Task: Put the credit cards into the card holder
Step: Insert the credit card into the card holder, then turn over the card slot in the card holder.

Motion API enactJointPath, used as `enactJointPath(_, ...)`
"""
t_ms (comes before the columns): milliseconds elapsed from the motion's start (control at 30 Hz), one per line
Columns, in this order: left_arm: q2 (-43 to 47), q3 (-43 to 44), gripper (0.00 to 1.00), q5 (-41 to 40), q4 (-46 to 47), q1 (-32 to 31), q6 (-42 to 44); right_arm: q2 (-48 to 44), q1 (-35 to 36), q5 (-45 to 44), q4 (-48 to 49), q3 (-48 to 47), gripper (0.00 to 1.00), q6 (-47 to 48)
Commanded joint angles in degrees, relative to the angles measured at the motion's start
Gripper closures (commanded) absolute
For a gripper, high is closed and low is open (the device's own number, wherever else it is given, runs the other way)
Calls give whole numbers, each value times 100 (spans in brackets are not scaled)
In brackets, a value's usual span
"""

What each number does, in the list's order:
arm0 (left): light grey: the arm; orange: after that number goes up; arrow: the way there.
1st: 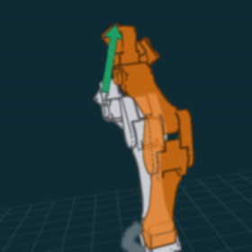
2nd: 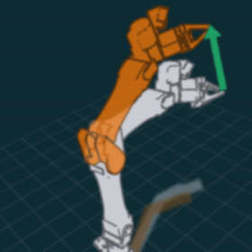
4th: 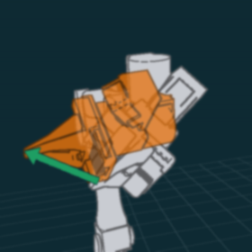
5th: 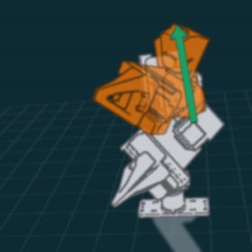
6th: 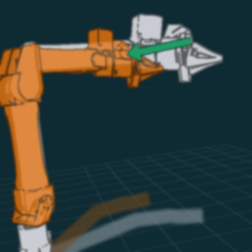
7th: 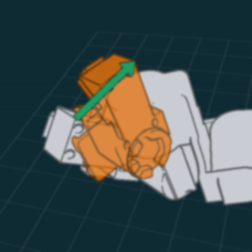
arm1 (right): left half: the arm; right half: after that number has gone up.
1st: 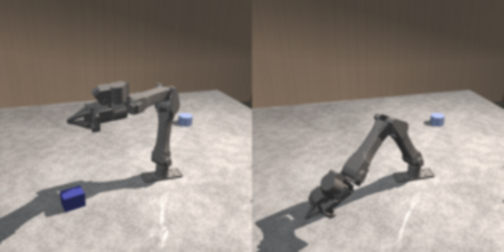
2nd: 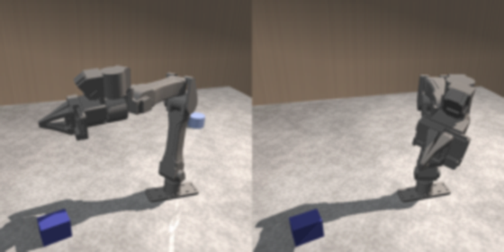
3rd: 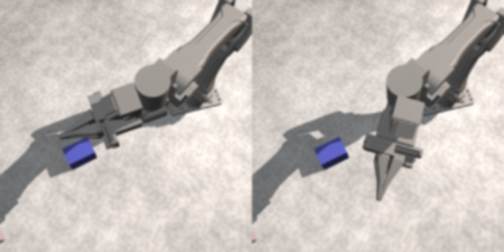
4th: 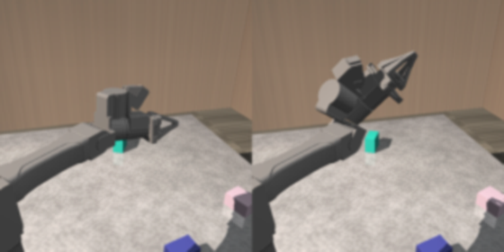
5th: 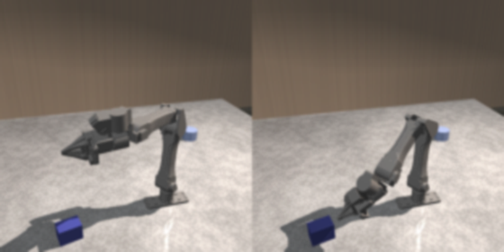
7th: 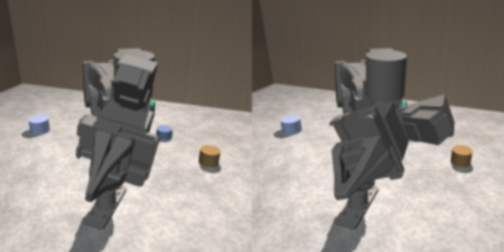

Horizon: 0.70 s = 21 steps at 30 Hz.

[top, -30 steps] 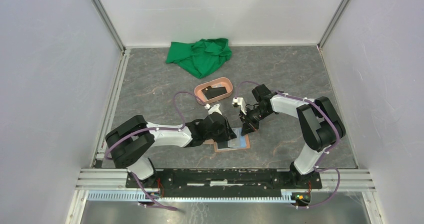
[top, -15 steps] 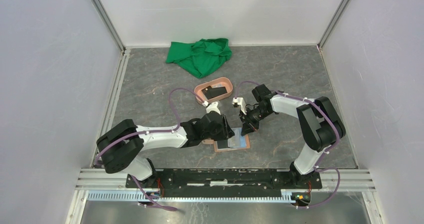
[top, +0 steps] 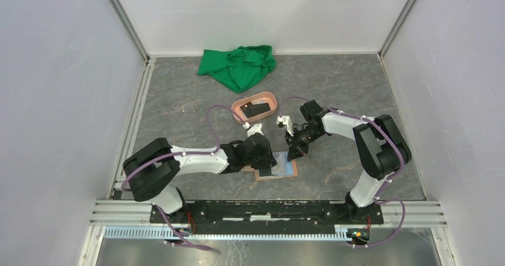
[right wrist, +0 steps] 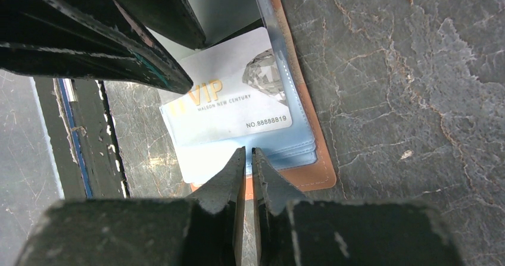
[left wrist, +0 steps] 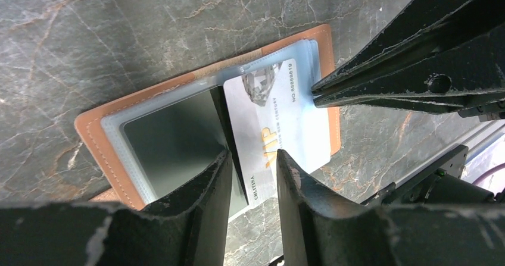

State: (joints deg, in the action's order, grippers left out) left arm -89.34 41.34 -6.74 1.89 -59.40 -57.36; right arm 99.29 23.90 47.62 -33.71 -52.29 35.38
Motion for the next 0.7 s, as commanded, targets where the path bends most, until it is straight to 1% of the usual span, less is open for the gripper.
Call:
enactJointPath(0,-173,288,60,120,28,-67,269,38,40,20,58,-141,86,53)
enactJointPath(200,-310,468,65,228,92,-100,326,47,43,35,51,-139,86,53)
enactJointPath(500,-569,688,65,379,216,-149,366,10,45,70,32,-158,86,88)
enactJointPath(667,-604,702,65,372,291,-145,351,-142,33,242,-50,-203,85,220)
